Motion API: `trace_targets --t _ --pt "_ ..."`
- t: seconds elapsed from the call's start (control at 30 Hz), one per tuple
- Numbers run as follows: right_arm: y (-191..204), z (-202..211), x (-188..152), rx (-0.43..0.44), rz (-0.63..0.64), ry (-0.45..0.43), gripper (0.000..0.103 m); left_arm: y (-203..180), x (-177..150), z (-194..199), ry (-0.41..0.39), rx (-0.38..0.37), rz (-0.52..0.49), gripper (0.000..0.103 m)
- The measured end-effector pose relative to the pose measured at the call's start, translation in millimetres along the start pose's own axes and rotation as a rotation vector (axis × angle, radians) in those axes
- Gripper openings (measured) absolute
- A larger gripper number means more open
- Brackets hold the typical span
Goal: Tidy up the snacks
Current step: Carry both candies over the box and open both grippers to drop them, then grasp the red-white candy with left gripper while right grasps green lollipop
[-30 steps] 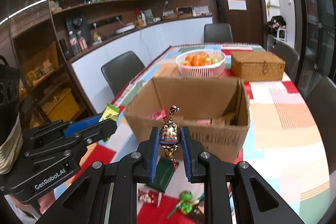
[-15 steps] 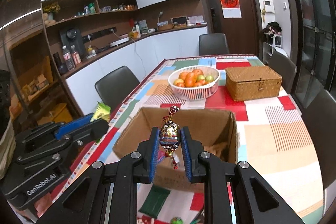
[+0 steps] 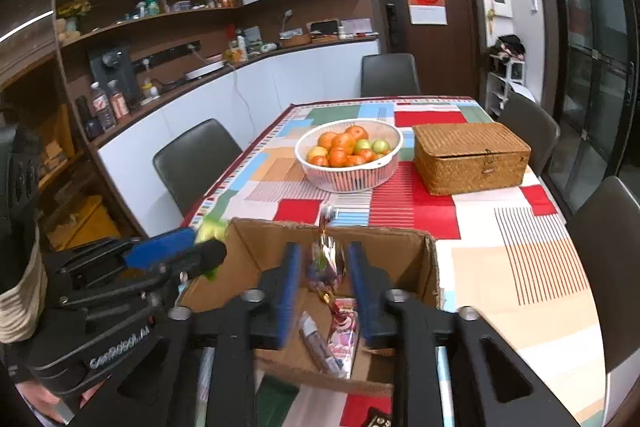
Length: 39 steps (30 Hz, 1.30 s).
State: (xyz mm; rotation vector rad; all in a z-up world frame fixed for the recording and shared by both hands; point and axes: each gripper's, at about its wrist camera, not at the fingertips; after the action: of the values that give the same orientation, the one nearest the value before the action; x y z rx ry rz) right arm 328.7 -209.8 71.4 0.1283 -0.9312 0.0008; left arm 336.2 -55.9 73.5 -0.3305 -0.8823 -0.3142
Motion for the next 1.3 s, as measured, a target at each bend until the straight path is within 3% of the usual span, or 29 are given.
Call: trace_targets --t 0.37,0.6,0.93,1.3 --pt "6 41 -36 0.003 0.023 -0.053 0.037 -18 -44 47 -0.043 0.02 -0.084 0.05" --pt "10 57 -71 0.027 0.038 -0.023 0.037 -24 -79 64 -0.03 0.009 -0.085 0.054" --pt "12 55 -127 0.043 0.071 0.109 0.037 -29 -141 66 0.082 0.006 -0.111 0.059" --pt "16 33 -188 0.063 0.121 0.295 0.037 -25 -197 48 0.239 -0.024 -0.062 0.059"
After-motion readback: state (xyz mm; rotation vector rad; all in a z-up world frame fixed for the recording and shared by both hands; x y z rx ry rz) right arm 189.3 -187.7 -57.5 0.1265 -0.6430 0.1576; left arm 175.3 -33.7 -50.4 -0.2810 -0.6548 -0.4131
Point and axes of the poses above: each gripper's, at about its wrist camera, not at the fingertips, and z roughly against the way its jaws point, y to its left, x to its top, and after that the axes turned 8 degrees about -x, right-handed
